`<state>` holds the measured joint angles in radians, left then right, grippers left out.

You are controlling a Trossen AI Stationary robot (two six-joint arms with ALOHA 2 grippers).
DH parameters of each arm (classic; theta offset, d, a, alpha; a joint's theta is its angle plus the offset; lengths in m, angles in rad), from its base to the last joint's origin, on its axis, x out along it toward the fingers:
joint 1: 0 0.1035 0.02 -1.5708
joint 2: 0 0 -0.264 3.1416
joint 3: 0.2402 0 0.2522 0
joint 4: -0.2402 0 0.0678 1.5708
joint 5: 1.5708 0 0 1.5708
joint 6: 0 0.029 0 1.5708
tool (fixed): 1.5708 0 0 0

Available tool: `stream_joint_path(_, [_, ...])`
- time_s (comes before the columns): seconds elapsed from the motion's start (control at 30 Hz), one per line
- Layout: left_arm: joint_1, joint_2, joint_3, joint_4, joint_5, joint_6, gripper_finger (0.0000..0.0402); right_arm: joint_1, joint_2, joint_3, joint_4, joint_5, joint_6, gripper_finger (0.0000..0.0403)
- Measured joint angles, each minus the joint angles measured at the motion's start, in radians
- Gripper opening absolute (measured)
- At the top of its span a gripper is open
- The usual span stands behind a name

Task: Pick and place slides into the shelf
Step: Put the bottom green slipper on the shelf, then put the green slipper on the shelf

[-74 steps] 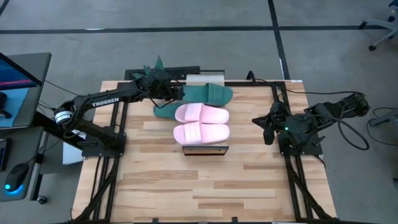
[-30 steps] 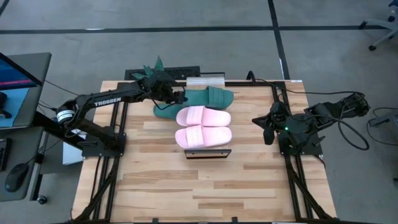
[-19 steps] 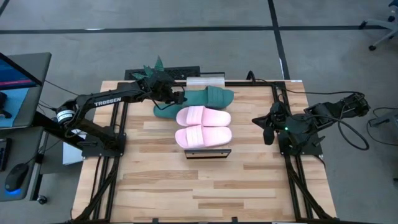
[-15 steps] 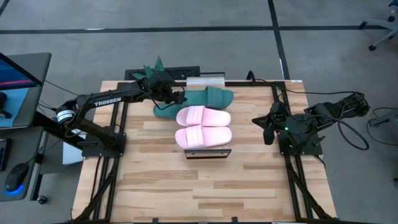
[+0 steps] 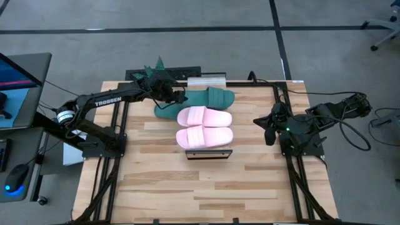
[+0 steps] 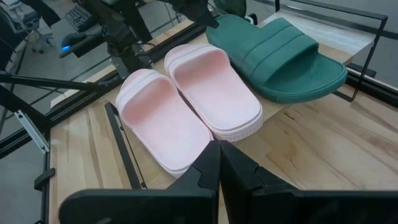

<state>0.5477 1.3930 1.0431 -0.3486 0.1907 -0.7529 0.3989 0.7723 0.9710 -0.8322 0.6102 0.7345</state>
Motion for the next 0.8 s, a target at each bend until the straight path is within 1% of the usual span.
stream_joint_path(0.17, [0.020, 0.000, 0.000, -0.017, 0.022, 0.017, 0.0222, 0.000, 0.000, 0.000, 0.000, 0.000, 0.000, 0.0000])
stream_joint_path(0.4, [0.027, 0.000, 0.000, -0.066, 0.010, 0.066, 0.0222, 0.000, 0.000, 0.000, -0.002, 0.000, 0.000, 0.0000])
stream_joint_path(0.53, [0.034, -0.005, 0.000, -0.064, 0.007, 0.077, 0.0222, 0.000, 0.000, 0.000, -0.005, 0.000, 0.000, 0.0000])
stream_joint_path(0.67, [0.057, -0.029, 0.000, -0.060, 0.007, 0.087, 0.0222, 0.000, 0.000, 0.000, -0.005, 0.000, 0.000, 0.0000])
stream_joint_path(0.8, [0.088, -0.088, 0.000, -0.058, 0.011, 0.093, 0.0222, 0.000, 0.000, 0.000, -0.005, 0.000, 0.000, 0.0000])
